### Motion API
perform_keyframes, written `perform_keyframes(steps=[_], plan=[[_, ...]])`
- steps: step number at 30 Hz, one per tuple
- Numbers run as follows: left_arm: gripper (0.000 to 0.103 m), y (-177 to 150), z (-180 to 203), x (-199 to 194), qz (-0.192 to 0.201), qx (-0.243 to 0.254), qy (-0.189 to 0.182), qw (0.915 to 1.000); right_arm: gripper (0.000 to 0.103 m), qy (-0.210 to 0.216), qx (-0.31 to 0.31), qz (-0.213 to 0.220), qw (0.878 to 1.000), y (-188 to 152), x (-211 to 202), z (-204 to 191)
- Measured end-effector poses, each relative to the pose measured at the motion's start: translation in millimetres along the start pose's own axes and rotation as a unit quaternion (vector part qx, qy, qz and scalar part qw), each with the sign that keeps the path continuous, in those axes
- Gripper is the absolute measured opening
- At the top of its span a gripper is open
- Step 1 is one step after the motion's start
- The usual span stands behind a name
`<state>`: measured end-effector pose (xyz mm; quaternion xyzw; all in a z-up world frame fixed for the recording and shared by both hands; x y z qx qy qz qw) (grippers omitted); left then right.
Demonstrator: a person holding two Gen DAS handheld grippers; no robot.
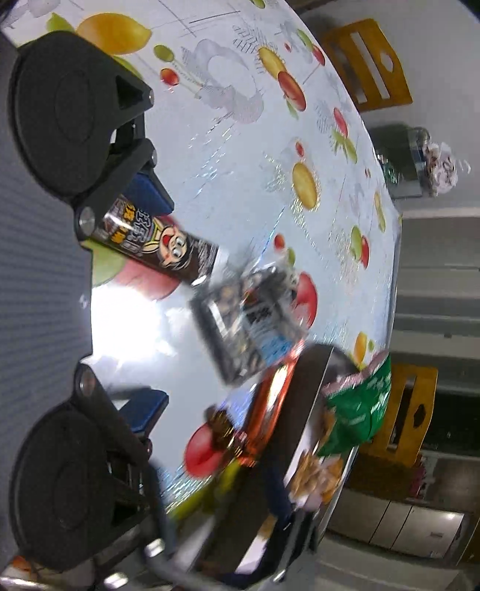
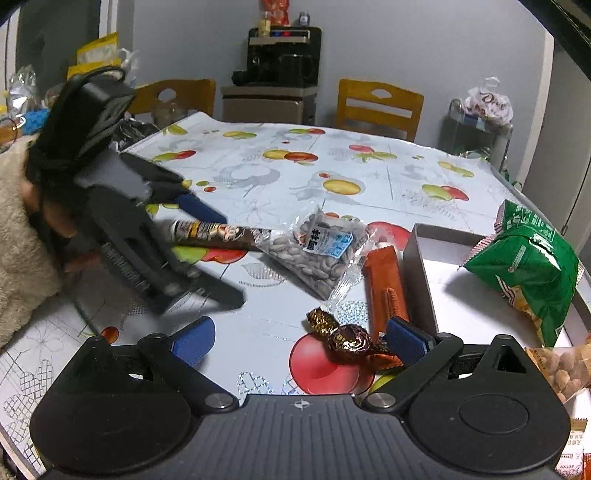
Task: Organize snacks
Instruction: 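Move left gripper to the cartoon drink tube while right gripper approaches wrapped chocolate, then close left gripper on drink tube while right gripper closes on wrapped chocolate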
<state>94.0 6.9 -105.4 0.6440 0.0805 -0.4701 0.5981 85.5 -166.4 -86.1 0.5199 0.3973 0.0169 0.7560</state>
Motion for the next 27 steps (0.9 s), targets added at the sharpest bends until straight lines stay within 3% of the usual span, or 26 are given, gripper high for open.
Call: perform_keyframes(steps=[6, 11, 16, 27], plan=[[0.101, -4, 6, -3, -0.004, 0.007, 0.004, 1.0, 0.09, -0.007, -0.013, -0.003, 1.0, 4, 9, -2], [0.101, -4, -1, -3, 0.003, -0.01, 0.02, 0.9997, 0.068, 0.008, 0.014, -0.042, 0.999, 0, 16, 1], [0.103, -2, -3, 0, 0.011, -0.019, 0.032, 0.9992, 0.066, 0.053, 0.05, -0.043, 0.996, -2, 7, 2], [0.103, -12, 3, -7, 0.035, -0.04, 0.06, 0.9968, 0.066, 0.008, 0.064, -0.031, 0.997, -10, 7, 1]])
Point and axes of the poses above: each gripper's, at about its wrist camera, not at the fingertips, and x roughly the way its jaws point, z to its right, y to its top, the point moved 4 cm from there along x, roughly the way its jaws point, and after that the axes turned 10 degrees about -y, right-handed, at the moved point
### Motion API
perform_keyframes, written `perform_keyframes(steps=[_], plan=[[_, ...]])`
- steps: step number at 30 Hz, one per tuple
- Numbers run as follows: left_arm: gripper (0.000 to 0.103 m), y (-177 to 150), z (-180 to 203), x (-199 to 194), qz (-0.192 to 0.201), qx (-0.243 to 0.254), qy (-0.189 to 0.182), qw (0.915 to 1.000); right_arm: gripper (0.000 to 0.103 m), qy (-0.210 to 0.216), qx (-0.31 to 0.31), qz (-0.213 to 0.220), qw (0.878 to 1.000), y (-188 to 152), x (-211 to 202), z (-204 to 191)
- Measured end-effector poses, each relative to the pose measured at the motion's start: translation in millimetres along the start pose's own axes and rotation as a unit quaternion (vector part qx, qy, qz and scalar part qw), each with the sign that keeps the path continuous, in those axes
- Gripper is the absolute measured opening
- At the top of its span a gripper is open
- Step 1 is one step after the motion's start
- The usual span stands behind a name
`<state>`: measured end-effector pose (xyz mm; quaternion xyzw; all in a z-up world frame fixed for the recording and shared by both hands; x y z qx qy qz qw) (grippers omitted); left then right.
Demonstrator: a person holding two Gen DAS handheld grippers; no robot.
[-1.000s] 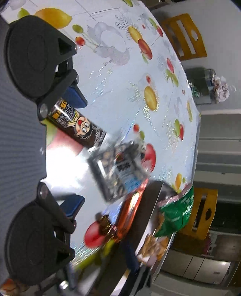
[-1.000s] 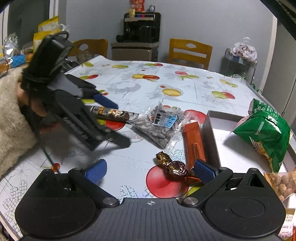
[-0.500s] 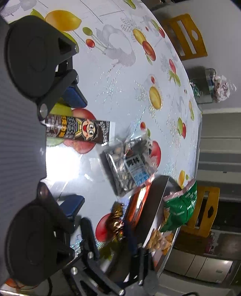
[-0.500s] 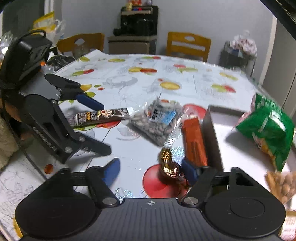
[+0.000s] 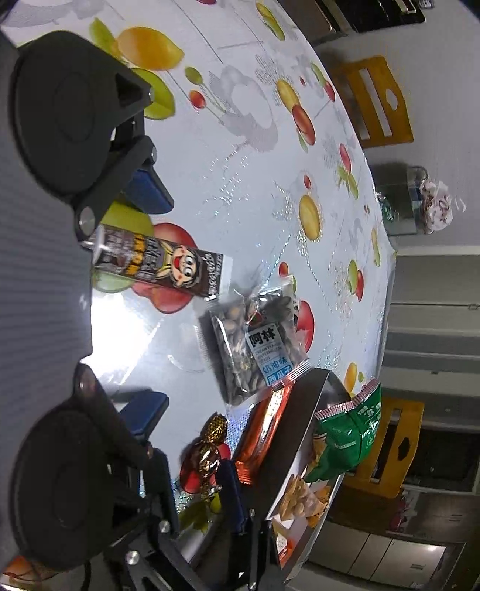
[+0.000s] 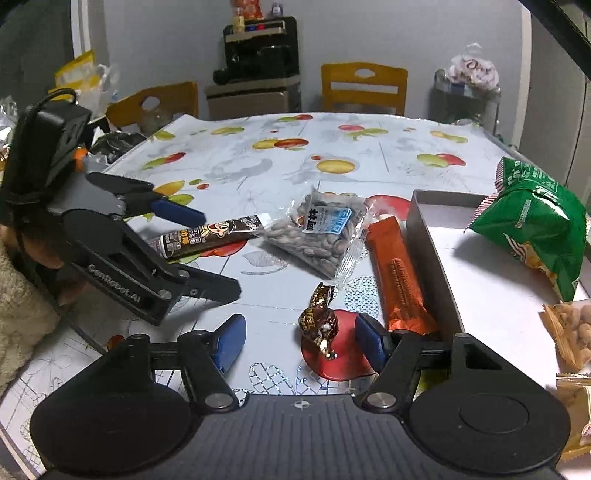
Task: Organize snacks
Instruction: 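Close left gripper on drink tube while right gripper closes on wrapped chocolate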
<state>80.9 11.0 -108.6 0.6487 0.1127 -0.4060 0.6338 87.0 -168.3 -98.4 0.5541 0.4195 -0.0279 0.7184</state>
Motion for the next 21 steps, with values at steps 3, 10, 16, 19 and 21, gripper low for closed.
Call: perform_keyframes(steps=[3, 10, 16, 19, 21], plan=[[0.103, -5.3, 1.0, -3.3, 0.014, -0.008, 0.009, 0.9998, 0.066, -0.007, 0.007, 0.002, 1.0, 0.6, 1.3, 0.3], [0.103, -6.6, 3.2, -4.1, 0.022, -0.021, 0.026, 0.9992, 0.06, -0.018, 0.012, 0.011, 1.0, 0.6, 3.9, -1.1], [0.087, -5.4, 1.9, -6.6, 0.033, -0.025, 0.031, 0.9987, 0.047, -0.027, 0.01, 0.019, 0.999, -1.3, 3.2, -0.1], [0.066, -4.4, 0.5, -9.4, 0.043, -0.03, 0.03, 0.9982, 0.043, -0.031, 0.006, 0.022, 0.999, -2.8, 1.9, 0.0], [0.059, -3.6, -0.7, -9.9, 0.046, -0.034, 0.028, 0.998, 0.04, -0.034, 0.003, 0.025, 0.999, -3.6, 1.4, 0.0]])
Point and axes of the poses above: each gripper's, at about its wrist camera, not at the fingertips, and x roughly the way its jaws point, z to its right, y to its top, the point moved 4 cm from there along x, roughly the way its jaws point, and after that the axes turned 10 degrees about -y, right-handed, at the moved point
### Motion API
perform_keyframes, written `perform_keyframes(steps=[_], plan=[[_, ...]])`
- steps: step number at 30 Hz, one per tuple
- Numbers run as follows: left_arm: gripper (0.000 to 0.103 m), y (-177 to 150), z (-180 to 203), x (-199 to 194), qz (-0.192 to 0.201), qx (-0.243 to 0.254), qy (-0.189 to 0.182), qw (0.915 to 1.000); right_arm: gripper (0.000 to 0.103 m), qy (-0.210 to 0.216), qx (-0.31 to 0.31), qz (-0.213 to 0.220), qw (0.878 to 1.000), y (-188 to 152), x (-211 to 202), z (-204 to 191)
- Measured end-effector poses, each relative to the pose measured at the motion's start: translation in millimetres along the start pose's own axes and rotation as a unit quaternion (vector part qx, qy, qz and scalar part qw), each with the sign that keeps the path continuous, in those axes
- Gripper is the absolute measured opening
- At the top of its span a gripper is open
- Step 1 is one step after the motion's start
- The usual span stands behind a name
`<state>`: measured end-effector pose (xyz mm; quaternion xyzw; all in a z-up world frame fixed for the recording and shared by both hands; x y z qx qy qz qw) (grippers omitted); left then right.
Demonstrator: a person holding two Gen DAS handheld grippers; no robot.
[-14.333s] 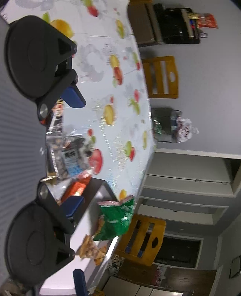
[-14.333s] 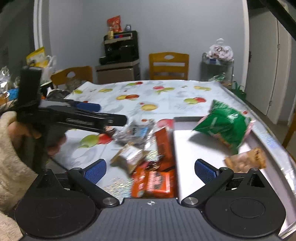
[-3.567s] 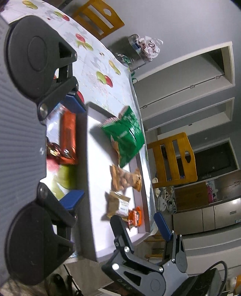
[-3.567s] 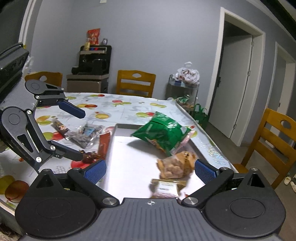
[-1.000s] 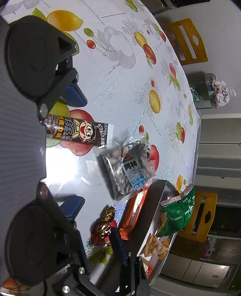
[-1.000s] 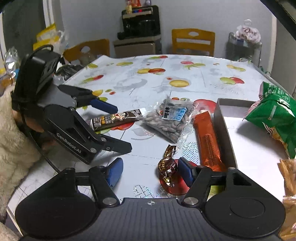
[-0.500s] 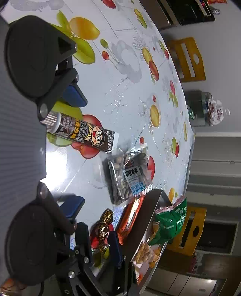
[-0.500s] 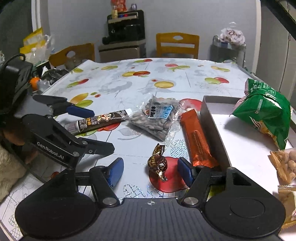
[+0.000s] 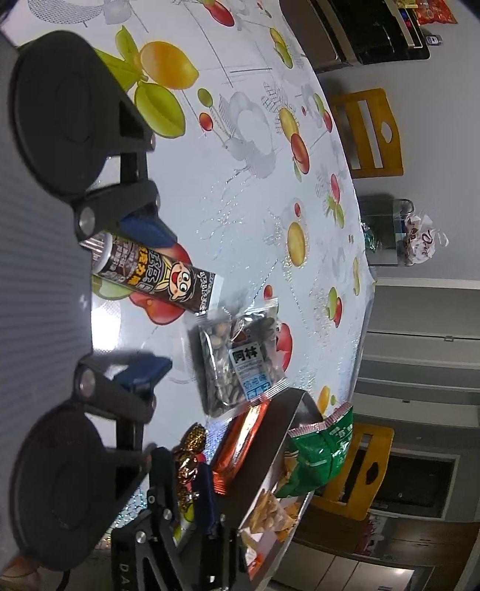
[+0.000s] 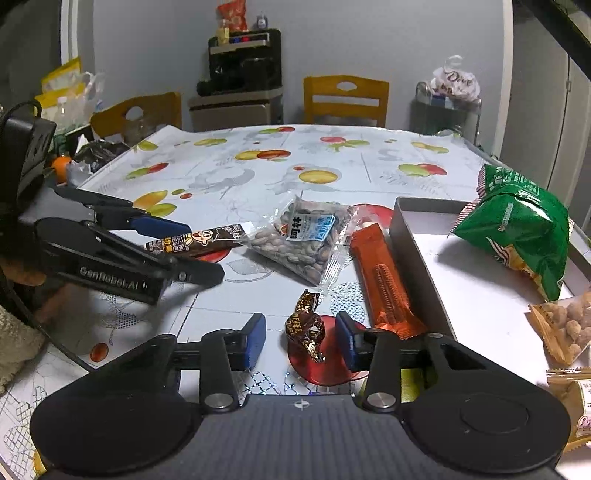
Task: Organize snacks
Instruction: 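Close left gripper on drink tube while right gripper closes on wrapped chocolate, then lift the drink tube upright with the left gripper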
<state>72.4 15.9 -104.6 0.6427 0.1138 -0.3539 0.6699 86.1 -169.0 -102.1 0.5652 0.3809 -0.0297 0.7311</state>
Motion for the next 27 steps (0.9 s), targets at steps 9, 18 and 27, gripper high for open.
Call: perform_keyframes(steps=[9, 18, 27], plan=[[0.023, 0, -3, -3, 0.007, -0.005, -0.003, 1.0, 0.026, -0.003, 0.002, 0.005, 1.0, -2, -2, 3], [0.022, -5, 6, -8, 0.01, -0.007, 0.003, 0.9999, 0.025, 0.012, 0.003, 0.012, 1.0, -4, -9, 3], [0.022, -20, 23, -25, 0.018, -0.018, 0.015, 0.9996, 0.025, 0.034, -0.01, 0.032, 0.999, -5, -27, 4]])
Point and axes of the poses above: each gripper's, at about its wrist camera, not at the fingertips, and x roughly the way its jaws point, z to its right, y to its top, the point moved 4 cm from there along x, roughly the way its jaws point, and after that the axes turned 10 degrees about -y, right-handed, at the moved point
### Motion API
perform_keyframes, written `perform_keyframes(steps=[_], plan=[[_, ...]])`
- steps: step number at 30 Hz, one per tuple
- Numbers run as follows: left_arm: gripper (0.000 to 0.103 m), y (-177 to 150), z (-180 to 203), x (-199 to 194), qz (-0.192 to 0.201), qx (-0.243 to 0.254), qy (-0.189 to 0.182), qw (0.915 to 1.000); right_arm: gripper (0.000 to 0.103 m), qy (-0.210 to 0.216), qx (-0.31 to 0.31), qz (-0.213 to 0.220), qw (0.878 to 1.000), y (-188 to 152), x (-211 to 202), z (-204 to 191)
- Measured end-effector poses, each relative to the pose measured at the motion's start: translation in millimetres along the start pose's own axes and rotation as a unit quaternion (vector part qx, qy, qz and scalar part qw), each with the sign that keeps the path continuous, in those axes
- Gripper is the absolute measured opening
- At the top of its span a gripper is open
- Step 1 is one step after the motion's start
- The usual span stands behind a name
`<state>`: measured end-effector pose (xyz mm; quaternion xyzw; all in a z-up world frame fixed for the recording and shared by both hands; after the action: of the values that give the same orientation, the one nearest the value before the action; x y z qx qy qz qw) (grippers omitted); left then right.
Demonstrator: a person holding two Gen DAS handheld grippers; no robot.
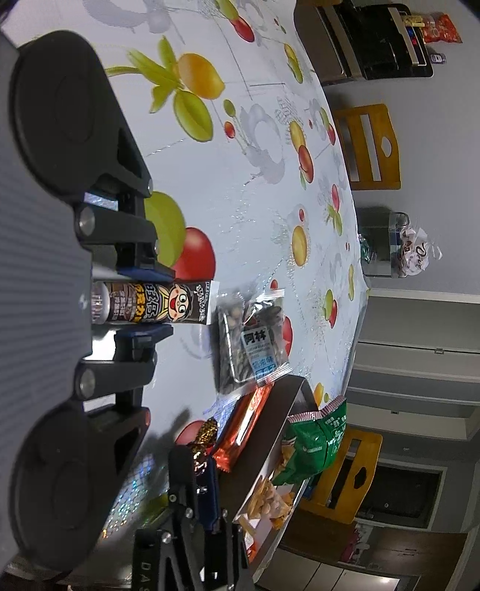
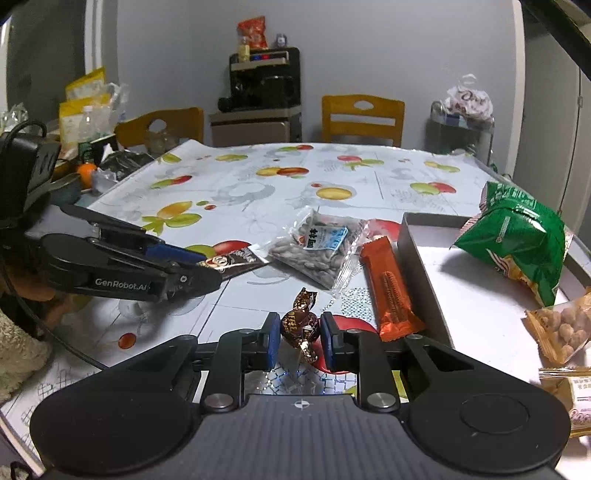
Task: Organize snacks
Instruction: 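Lift the drink tube upright with the left gripper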
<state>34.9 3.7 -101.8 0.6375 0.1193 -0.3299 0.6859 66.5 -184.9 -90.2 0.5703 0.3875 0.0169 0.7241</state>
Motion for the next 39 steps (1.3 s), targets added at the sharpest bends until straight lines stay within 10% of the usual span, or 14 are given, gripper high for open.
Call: perform_keyframes(steps=[29, 33, 39], plan=[[0.014, -4, 47, -21, -0.003, 0.044, -0.002, 0.999, 0.025, 0.027, -0.013, 0.009, 1.0, -7, -16, 9], [0.045, -13, 50, -23, -0.02, 0.055, 0.01, 0.9982, 0.025, 0.029, -0.012, 0.007, 0.999, -9, -17, 9], [0.045, -22, 41, -20, -0.024, 0.029, 0.003, 0.9993, 0.025, 0.037, -0.015, 0.002, 0.999, -10, -15, 5]])
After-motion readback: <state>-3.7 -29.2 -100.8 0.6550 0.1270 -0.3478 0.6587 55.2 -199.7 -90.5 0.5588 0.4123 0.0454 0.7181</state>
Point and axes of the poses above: each gripper's, at about its wrist camera, not at the fingertips, and x roughly the way its jaws point, z to its right, y to its top, the point moved 4 cm from there along x, roughly the way its jaws point, and after that the axes turned 10 degrees about -y, right-handed, at the moved point
